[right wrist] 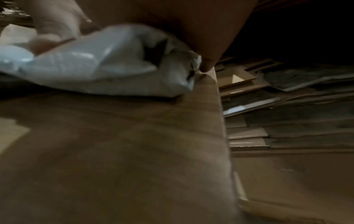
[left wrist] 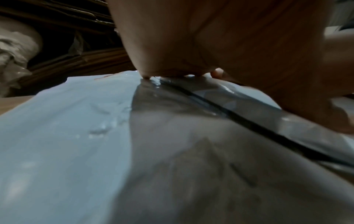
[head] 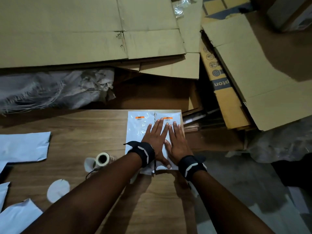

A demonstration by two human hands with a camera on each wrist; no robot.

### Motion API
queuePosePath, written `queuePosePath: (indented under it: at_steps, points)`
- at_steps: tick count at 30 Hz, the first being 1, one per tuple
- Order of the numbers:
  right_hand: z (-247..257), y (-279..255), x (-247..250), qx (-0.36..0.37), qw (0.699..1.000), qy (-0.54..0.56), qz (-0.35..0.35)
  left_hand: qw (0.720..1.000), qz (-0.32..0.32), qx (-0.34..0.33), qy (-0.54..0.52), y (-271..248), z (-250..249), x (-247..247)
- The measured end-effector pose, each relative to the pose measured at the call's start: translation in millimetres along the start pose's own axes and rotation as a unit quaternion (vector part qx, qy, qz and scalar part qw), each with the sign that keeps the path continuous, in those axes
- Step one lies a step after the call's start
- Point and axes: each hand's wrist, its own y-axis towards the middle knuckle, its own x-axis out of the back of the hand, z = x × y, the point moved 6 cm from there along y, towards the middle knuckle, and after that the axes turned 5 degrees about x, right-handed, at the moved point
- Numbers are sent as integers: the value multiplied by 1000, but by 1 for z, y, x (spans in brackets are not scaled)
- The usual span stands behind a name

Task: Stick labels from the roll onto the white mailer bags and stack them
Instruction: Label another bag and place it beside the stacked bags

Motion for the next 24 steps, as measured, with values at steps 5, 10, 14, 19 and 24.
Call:
queuePosePath:
  at_steps: [5, 10, 14, 19, 24]
  points:
    - [2, -1, 3, -3, 1000, -12, 21, 1000, 13, 4, -1, 3, 0, -2]
    - [7, 0, 9, -4, 998, -35, 58, 1000, 16, 17, 5, 0, -5, 3]
    - [11, -3, 17, -8, 998, -45, 49, 1000, -10, 7, -5, -13, -3, 9]
    - [25, -18, 33, -24, 999, -43, -20, 995, -91, -36, 0, -52, 0, 31]
    - [57, -31, 40, -12, 998, -50, -34, 985, -160, -63, -32, -102, 16, 38]
